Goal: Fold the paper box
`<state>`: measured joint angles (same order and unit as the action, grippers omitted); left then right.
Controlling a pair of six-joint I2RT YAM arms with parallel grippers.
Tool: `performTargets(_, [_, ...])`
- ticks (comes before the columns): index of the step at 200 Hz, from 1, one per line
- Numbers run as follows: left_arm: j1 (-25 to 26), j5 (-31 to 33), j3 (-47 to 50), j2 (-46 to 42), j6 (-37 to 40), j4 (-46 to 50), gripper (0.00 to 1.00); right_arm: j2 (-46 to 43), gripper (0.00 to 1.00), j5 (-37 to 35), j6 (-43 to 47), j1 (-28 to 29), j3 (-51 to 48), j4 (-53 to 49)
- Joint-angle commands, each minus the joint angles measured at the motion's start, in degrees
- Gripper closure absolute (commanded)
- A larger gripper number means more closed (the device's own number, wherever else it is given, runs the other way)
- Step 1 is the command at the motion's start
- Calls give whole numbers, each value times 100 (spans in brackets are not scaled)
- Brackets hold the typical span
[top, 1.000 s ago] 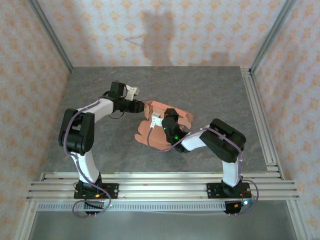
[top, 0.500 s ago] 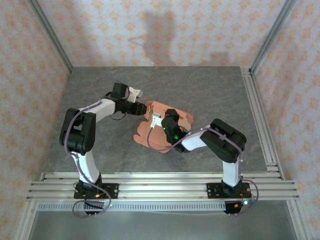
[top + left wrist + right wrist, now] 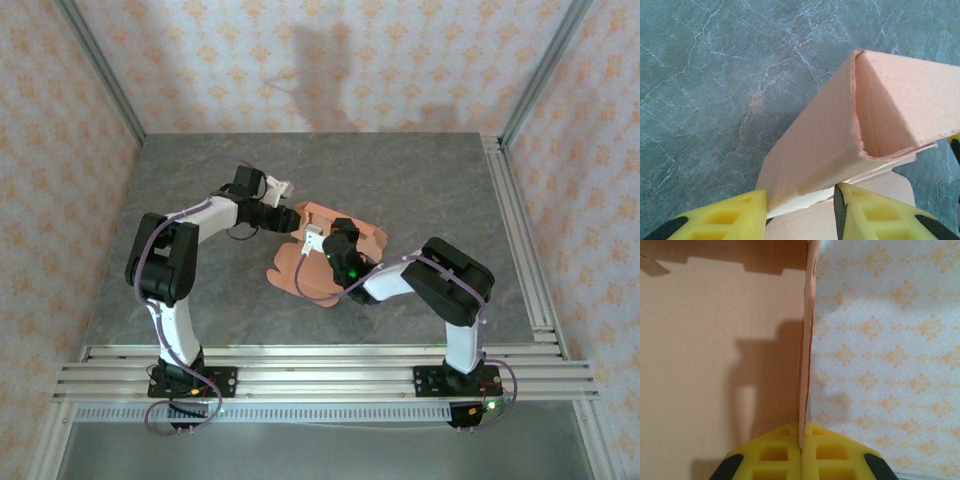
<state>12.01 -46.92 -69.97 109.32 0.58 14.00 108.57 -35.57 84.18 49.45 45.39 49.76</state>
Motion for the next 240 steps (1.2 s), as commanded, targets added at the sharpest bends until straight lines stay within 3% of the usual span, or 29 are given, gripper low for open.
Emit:
performTargets(1, [82,-101,-148,109,212,206,60,-93,100,82,-137,3,82,-364])
performTargets(54, [87,-209,10,-215,416,385,60,-185,100,88,-333,-6,108,-603])
performTargets(105, [37,-477,-206,-53,550,596,59,-709,100,533,-1089,-39,331,-2131])
performTargets(153, [-1,-850,-368,-25,879,1026,58,-708,100,641,-1293,-94,503,-2664])
performTargets(240, [-58,-933,-524,262,1063,1366,57,-832,100,955,-1667,-232,782,-3320])
